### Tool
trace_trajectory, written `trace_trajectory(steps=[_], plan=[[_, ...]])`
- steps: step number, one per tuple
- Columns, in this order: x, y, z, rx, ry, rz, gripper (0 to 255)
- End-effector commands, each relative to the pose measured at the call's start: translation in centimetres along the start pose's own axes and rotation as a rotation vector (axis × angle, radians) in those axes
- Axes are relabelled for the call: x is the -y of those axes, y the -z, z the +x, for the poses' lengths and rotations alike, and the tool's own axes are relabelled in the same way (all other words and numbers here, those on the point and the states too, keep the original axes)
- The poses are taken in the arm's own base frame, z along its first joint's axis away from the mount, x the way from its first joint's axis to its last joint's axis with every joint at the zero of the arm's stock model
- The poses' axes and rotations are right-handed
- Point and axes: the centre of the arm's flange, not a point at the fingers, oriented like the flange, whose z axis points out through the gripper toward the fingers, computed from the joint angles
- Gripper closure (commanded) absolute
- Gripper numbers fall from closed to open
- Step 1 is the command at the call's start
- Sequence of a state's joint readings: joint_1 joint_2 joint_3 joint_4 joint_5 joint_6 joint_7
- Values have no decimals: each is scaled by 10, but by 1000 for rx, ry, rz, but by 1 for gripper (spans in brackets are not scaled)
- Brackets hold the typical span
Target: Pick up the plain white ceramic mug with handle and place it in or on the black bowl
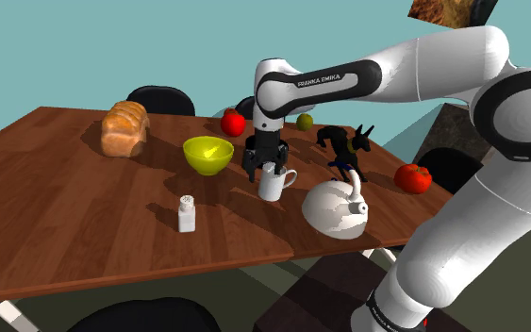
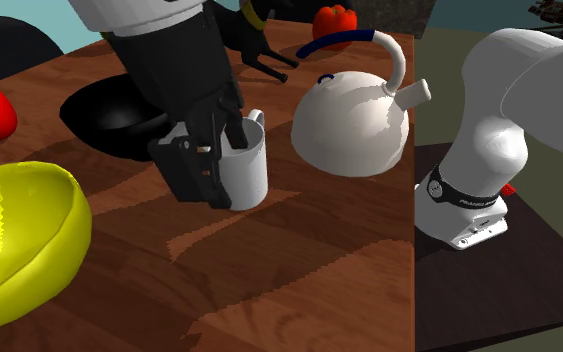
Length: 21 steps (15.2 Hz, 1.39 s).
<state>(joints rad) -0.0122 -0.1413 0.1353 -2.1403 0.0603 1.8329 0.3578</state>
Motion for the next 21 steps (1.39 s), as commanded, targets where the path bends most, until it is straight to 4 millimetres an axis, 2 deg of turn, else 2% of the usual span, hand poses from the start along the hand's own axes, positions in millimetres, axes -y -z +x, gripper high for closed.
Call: trace_trajectory(steps=[1,6,7,16,21], plan=[[0,-2,0,0,0,0,0],[0,-2,0,0,0,0,0],[0,-2,0,0,0,0,255],[0,-2,0,0,0,0,255],[-1,24,-4,0,0,0,255]])
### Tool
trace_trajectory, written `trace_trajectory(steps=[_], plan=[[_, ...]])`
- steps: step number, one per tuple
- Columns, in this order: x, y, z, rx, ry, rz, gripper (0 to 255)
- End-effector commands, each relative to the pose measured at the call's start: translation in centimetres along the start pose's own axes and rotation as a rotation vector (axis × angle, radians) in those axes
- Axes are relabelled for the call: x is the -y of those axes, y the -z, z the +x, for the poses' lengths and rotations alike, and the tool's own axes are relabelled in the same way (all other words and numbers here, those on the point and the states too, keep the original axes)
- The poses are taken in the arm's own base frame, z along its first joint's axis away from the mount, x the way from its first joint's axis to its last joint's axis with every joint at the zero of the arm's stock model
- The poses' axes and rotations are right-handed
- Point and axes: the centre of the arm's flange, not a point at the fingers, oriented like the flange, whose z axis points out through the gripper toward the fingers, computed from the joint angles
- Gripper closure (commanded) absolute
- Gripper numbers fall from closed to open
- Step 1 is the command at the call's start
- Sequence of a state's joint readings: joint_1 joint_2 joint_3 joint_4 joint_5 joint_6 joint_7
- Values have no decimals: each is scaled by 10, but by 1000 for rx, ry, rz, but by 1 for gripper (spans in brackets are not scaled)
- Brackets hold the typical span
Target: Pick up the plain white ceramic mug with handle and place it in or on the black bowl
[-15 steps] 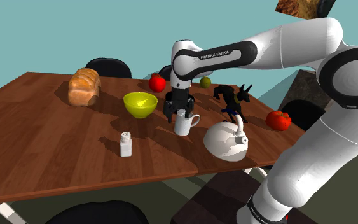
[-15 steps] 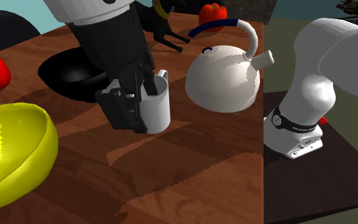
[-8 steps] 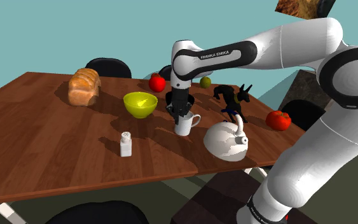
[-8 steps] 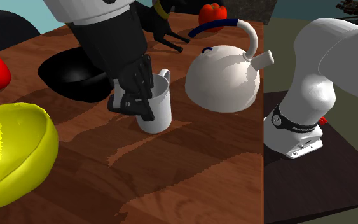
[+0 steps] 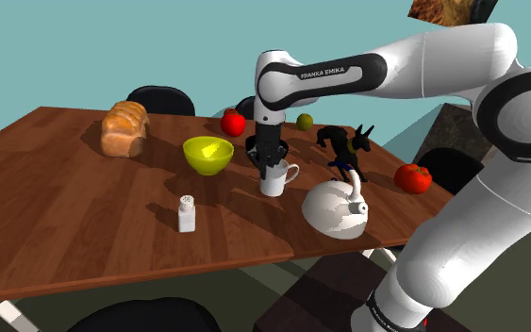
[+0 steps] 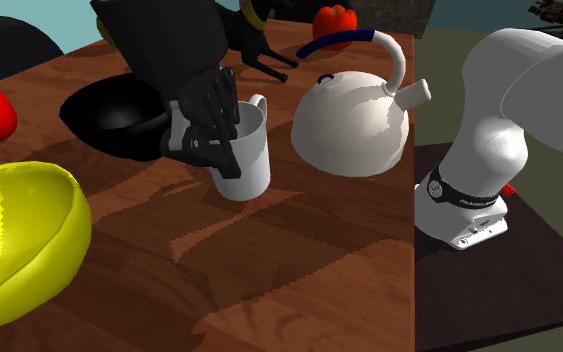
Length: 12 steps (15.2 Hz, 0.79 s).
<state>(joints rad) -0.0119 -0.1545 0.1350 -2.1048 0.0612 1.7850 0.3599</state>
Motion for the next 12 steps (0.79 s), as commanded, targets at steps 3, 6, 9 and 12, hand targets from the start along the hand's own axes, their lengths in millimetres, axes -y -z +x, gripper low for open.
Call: trace_trajectory(steps=[3,6,9,12], plan=[[-1,21,-3,0,0,0,255],[-2,36,-6,0,0,0,255],[-2,52,-8,0,0,0,255],[-2,68,-11,0,0,0,255]])
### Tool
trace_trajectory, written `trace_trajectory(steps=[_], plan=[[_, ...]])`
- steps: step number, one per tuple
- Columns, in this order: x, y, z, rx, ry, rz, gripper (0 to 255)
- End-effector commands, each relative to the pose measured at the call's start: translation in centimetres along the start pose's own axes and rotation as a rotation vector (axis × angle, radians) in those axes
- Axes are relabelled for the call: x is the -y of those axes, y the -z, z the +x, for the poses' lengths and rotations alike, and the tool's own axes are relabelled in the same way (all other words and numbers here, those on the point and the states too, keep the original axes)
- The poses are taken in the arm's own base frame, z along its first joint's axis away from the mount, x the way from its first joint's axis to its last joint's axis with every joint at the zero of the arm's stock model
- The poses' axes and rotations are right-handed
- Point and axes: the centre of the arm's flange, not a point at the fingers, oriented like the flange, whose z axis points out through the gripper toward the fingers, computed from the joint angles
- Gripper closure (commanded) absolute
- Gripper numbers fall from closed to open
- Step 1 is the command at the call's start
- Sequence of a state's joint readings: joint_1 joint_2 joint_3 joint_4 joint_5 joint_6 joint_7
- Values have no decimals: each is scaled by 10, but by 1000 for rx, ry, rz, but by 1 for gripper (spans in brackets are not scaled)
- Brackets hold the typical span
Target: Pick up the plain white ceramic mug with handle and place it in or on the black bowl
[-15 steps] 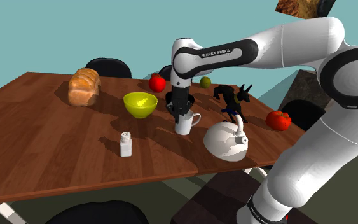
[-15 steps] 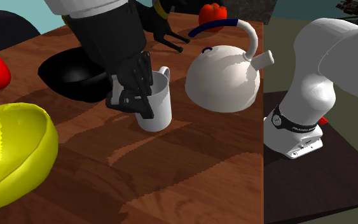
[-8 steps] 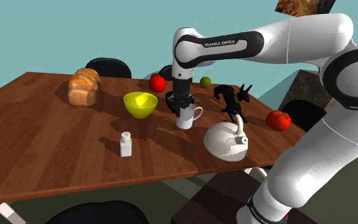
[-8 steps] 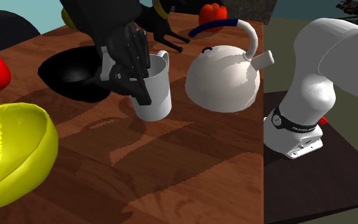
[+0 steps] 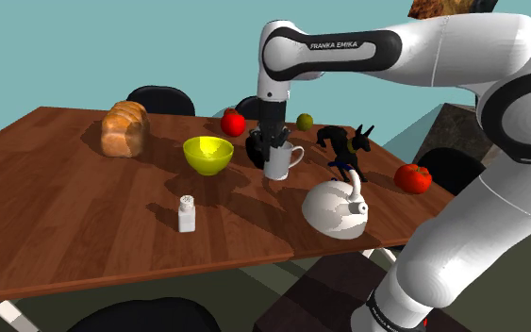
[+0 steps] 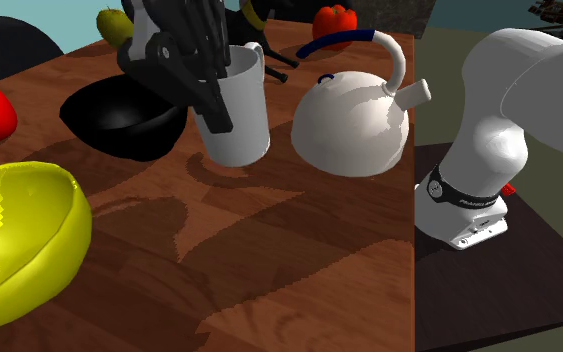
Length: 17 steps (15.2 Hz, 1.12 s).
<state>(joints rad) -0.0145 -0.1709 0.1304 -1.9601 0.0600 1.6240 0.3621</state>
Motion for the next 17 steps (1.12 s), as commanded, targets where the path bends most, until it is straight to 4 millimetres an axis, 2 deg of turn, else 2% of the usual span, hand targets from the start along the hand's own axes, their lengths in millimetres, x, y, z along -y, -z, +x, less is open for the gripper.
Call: trace_trajectory(steps=[1,16,17], plan=[[0,10,-2,0,0,0,255],[-2,85,-15,0,0,0,255],[-9,89,-4,0,0,0,255]])
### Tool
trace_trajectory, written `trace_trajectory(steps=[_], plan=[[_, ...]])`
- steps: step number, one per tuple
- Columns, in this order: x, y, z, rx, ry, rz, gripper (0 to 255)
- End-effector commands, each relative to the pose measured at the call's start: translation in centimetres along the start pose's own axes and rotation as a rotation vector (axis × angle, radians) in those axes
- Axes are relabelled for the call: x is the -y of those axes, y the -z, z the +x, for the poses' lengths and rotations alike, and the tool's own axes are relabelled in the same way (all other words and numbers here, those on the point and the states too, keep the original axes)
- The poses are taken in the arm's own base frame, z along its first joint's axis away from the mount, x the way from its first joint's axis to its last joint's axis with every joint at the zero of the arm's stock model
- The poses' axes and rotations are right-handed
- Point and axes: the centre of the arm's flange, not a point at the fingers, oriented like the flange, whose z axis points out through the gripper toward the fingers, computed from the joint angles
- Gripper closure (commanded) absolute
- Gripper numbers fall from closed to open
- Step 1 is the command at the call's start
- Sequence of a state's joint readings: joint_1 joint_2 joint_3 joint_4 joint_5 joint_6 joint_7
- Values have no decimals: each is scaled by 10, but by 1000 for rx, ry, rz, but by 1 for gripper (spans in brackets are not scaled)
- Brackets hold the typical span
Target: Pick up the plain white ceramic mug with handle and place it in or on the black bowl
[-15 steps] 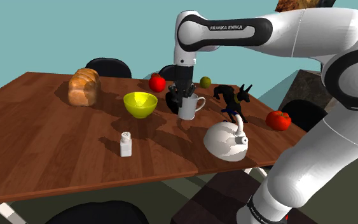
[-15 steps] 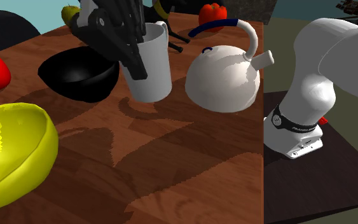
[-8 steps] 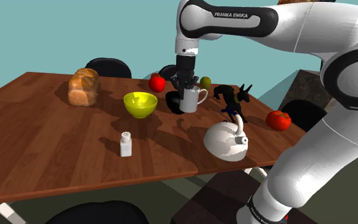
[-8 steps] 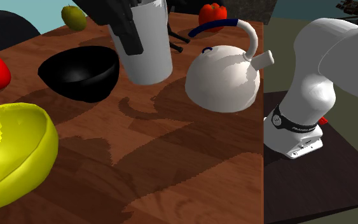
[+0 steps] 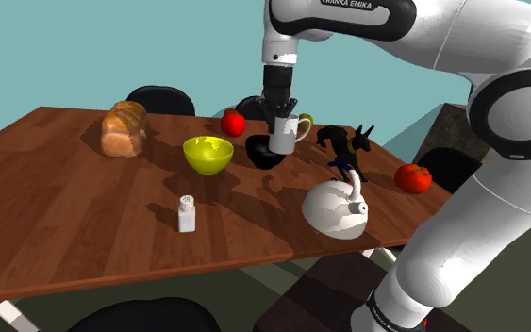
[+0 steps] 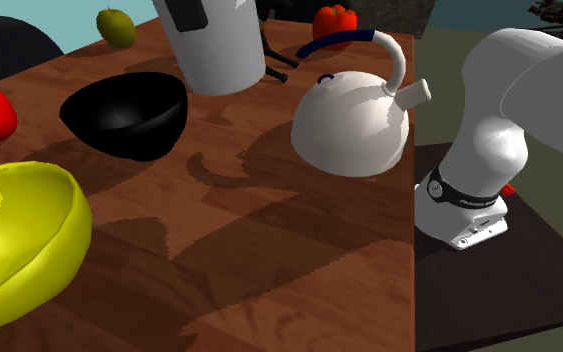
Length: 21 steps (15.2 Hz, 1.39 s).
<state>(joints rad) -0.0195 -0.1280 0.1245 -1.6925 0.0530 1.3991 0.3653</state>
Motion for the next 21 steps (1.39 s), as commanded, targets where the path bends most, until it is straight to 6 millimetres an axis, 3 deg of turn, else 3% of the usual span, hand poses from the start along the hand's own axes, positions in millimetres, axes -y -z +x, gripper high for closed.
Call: trace_trajectory(steps=[1,15,21], plan=[[-11,6,16,0,0,0,255],[-104,51,166,0,0,0,255],[-103,20,172,0,0,0,255]])
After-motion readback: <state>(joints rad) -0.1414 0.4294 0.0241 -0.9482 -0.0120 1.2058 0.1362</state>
